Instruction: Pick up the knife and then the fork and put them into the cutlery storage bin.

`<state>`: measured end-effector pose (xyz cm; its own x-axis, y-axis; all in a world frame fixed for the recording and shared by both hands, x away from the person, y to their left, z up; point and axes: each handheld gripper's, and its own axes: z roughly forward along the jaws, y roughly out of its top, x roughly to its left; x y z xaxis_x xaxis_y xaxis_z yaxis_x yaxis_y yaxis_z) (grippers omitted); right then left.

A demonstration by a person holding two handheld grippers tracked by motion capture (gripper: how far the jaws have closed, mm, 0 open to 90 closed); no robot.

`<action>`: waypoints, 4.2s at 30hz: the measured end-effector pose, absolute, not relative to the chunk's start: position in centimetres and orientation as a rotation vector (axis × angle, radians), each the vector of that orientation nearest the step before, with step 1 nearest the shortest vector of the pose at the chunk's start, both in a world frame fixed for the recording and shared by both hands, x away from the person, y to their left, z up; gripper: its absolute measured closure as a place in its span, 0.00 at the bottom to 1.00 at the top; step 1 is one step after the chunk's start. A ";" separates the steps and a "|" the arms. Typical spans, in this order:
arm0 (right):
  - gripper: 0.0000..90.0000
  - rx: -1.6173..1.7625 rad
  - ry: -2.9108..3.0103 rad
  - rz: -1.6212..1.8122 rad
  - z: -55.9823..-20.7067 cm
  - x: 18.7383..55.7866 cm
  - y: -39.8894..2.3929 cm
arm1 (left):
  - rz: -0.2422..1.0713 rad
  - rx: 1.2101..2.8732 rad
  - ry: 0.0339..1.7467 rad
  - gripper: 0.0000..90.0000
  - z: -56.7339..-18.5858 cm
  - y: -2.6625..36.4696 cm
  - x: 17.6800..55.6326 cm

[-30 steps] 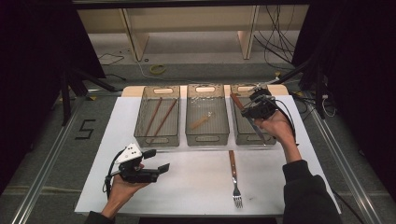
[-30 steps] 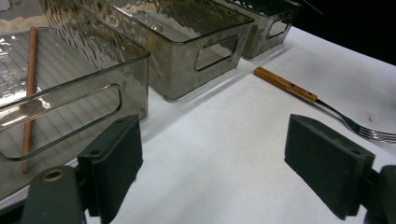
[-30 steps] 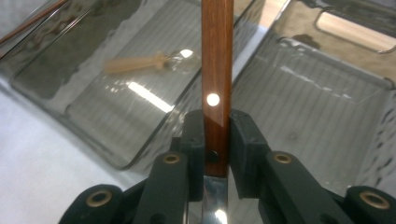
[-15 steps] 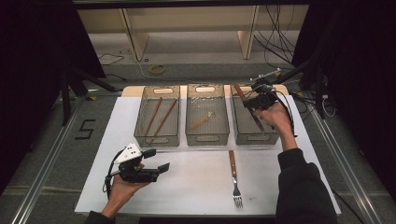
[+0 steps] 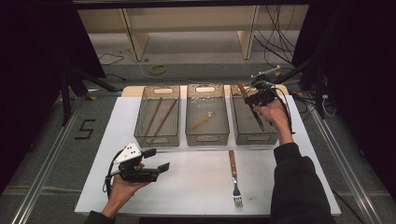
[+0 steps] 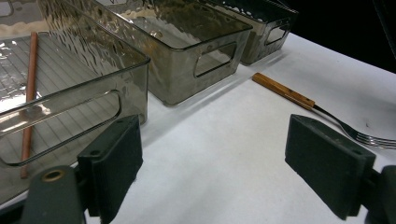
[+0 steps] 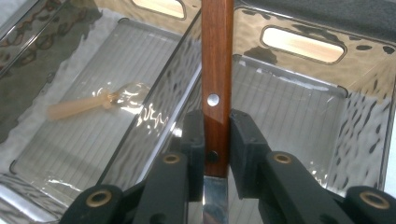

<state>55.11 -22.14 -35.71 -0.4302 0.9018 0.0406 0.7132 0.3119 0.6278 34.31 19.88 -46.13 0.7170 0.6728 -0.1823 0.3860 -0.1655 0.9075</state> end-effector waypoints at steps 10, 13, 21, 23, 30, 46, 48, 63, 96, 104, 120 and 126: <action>0.86 1.481 2.230 0.826 -36.1 56.1 -22.0 | 0.311 1.786 0.836 0.20 -46.1 19.9 34.4; 0.86 1.489 2.227 0.819 -36.4 56.3 -21.9 | 0.313 1.786 0.835 0.20 -46.1 19.9 34.3; 0.86 1.504 2.205 0.813 -36.8 56.7 -22.2 | 0.313 1.786 0.833 0.20 -46.1 19.8 34.3; 0.86 1.501 2.207 0.809 -37.0 56.7 -22.2 | 0.313 1.787 0.833 0.20 -46.1 19.8 34.3; 0.86 1.512 2.209 0.785 -37.8 57.0 -22.0 | 0.311 1.787 0.832 0.20 -46.1 19.8 34.3; 0.86 1.558 2.224 0.742 -39.9 57.2 -22.2 | 0.312 1.787 0.830 0.20 -46.1 19.8 34.3; 0.86 1.562 2.222 0.743 -40.0 57.2 -22.2 | 0.313 1.788 0.829 0.20 -46.0 19.8 34.3; 0.58 1.474 2.240 0.779 -38.3 55.3 -21.2 | 0.314 1.793 0.828 0.20 -46.1 19.8 34.3; 0.46 1.155 2.540 0.843 -39.9 41.2 -18.4 | 0.329 1.797 0.836 0.20 -46.2 19.8 34.3; 0.46 1.171 2.582 0.804 -41.5 40.2 -18.1 | 0.329 1.796 0.835 0.20 -46.2 19.8 34.3; 0.46 1.181 2.665 0.717 -43.6 39.1 -17.6 | 0.329 1.794 0.836 0.20 -46.2 19.8 34.3; 0.47 1.187 2.697 0.669 -44.1 38.8 -17.5 | 0.329 1.797 0.835 0.20 -46.2 19.8 34.3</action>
<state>38.84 -17.53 -44.13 -0.6854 0.7251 0.0666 0.6722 0.5949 0.4407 34.26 19.80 -46.23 0.7159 0.6778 -0.1679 0.3813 -0.1780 0.9071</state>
